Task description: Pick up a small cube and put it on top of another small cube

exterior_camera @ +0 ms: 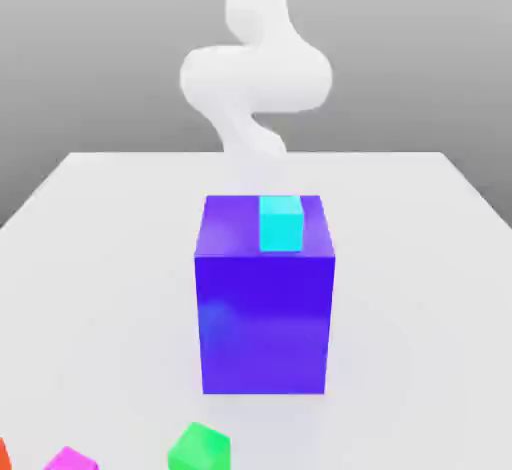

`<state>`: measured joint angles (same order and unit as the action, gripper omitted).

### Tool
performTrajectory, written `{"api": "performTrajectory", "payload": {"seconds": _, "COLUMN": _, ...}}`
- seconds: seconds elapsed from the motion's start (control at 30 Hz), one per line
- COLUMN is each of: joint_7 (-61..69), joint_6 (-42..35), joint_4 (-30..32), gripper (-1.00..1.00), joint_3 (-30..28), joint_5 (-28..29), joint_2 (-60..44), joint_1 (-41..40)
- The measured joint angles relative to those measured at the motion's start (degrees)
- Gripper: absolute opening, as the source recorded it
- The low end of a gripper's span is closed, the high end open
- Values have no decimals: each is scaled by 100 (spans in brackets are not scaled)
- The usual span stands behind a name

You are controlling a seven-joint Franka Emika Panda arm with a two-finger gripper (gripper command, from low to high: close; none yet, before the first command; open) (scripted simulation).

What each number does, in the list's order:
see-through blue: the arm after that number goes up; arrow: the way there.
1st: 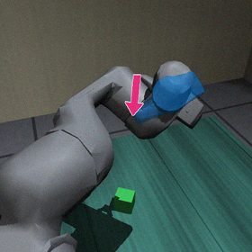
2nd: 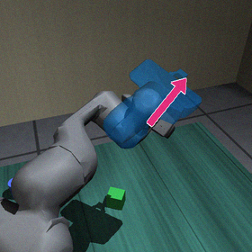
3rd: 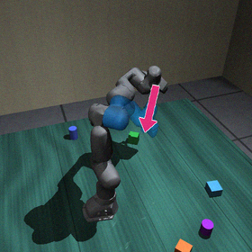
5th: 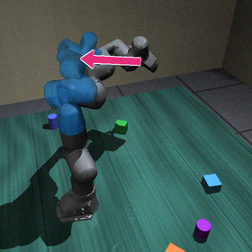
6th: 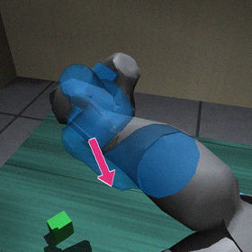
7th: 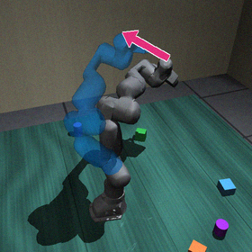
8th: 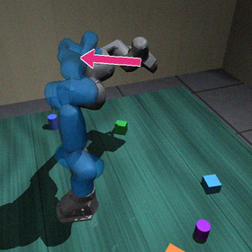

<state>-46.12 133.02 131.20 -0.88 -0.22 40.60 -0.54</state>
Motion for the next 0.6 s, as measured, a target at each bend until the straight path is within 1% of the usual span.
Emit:
{"api": "performTrajectory", "payload": {"seconds": 0.33, "joint_7": -69, "joint_6": 502, "joint_4": -235, "gripper": 0, "joint_3": -393, "joint_5": -150, "joint_2": -2109, "joint_1": -210}}
{"api": "performTrajectory", "payload": {"seconds": 0.6, "joint_7": -42, "joint_6": 894, "joint_4": -421, "gripper": 0, "joint_3": -677, "joint_5": -383, "joint_2": -3774, "joint_1": -446}}
